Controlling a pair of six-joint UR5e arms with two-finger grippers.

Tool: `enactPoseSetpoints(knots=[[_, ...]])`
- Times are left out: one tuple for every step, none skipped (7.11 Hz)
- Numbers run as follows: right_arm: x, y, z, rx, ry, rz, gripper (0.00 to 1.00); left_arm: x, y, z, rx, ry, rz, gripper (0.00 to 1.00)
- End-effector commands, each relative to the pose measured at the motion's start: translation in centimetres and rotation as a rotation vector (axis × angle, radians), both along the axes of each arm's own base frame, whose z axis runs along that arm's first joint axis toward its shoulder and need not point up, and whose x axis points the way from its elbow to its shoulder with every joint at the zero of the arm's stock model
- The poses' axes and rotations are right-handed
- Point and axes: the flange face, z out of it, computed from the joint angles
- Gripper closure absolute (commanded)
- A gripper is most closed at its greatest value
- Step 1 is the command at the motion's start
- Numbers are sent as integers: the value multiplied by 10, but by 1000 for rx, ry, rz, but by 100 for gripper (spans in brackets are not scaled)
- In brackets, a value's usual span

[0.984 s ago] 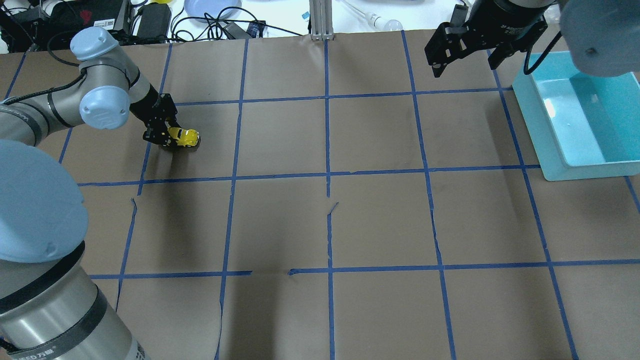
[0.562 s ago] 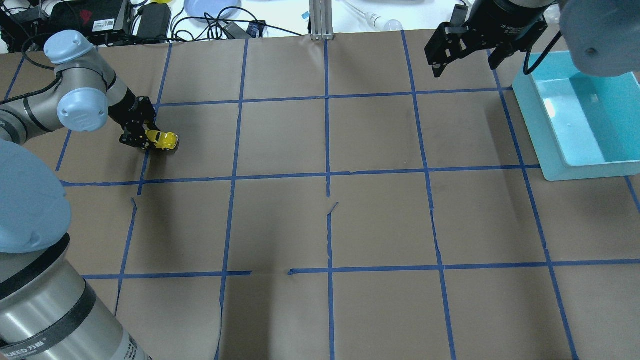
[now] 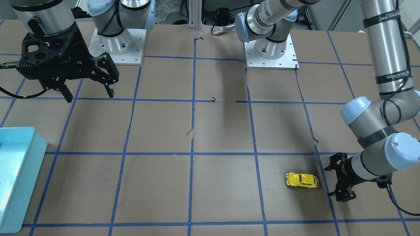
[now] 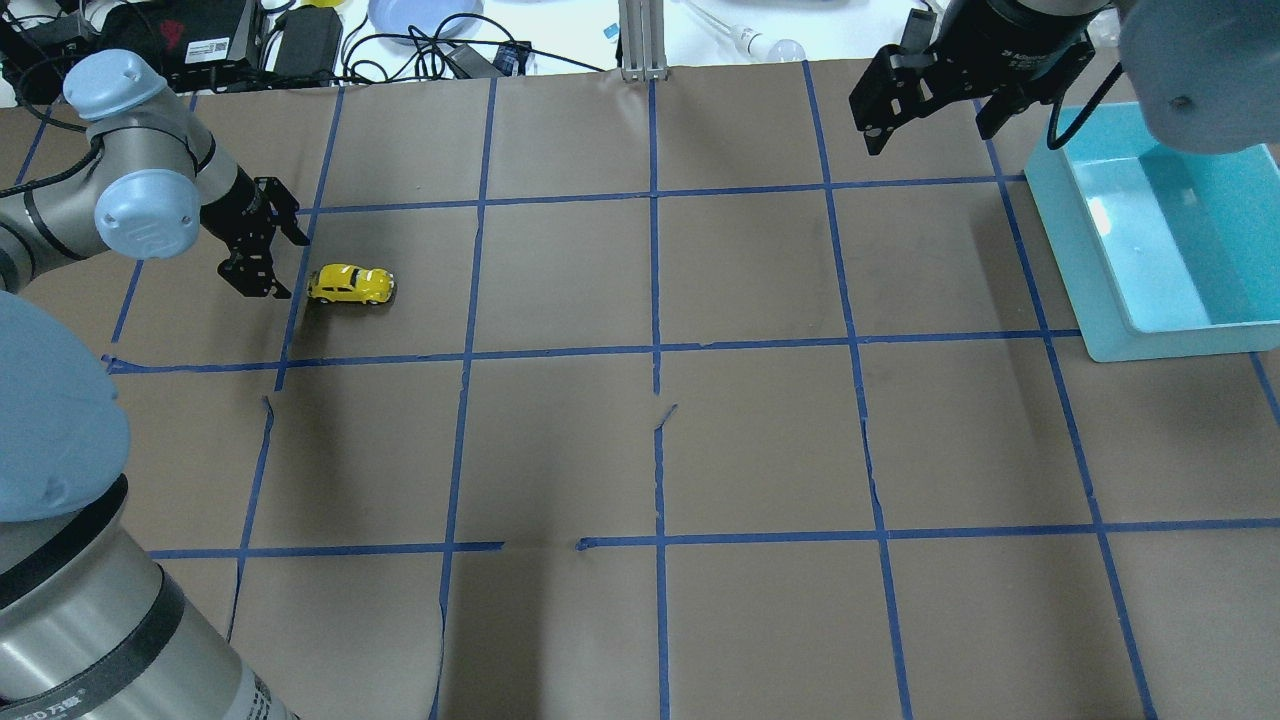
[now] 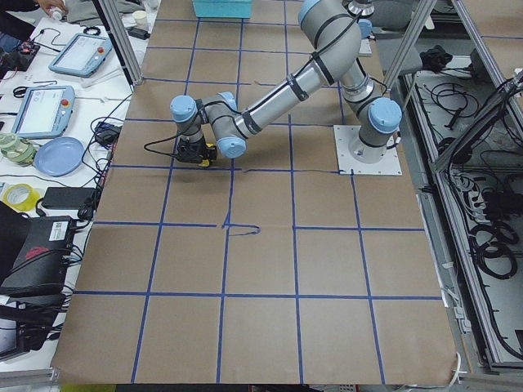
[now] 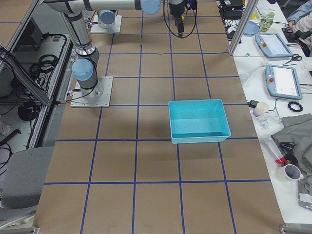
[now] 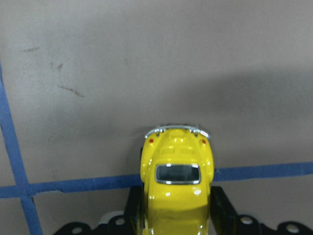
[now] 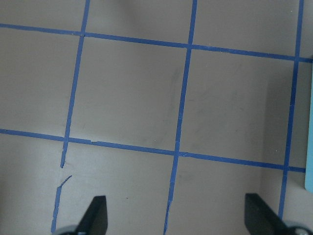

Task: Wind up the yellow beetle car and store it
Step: 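Raise the left gripper away as the car rolls toward the blue bin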

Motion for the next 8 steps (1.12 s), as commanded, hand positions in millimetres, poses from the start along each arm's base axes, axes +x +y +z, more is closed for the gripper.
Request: enactPoseSetpoints(knots=[[0, 0, 0, 0, 0, 0, 0, -22, 4, 43, -44, -19, -174, 0], [0, 0, 0, 0, 0, 0, 0, -38, 6, 77, -94, -46, -385, 0], [0, 0, 0, 0, 0, 0, 0, -49, 13, 114, -97, -61, -501, 0], [0, 0, 0, 0, 0, 0, 0, -65, 18, 169, -118, -105, -611, 0], [0, -1, -1, 1, 1, 3, 0, -86, 28, 218, -72, -140, -713, 0], [0, -1, -1, 1, 3, 16, 0, -108, 37, 259, -60, -172, -880, 0], [0, -1, -1, 1, 3, 17, 0, -125, 54, 284, -38, -168, -1021, 0], [0, -1, -1, 1, 3, 17, 0, -131, 66, 291, -24, -154, -1051, 0]])
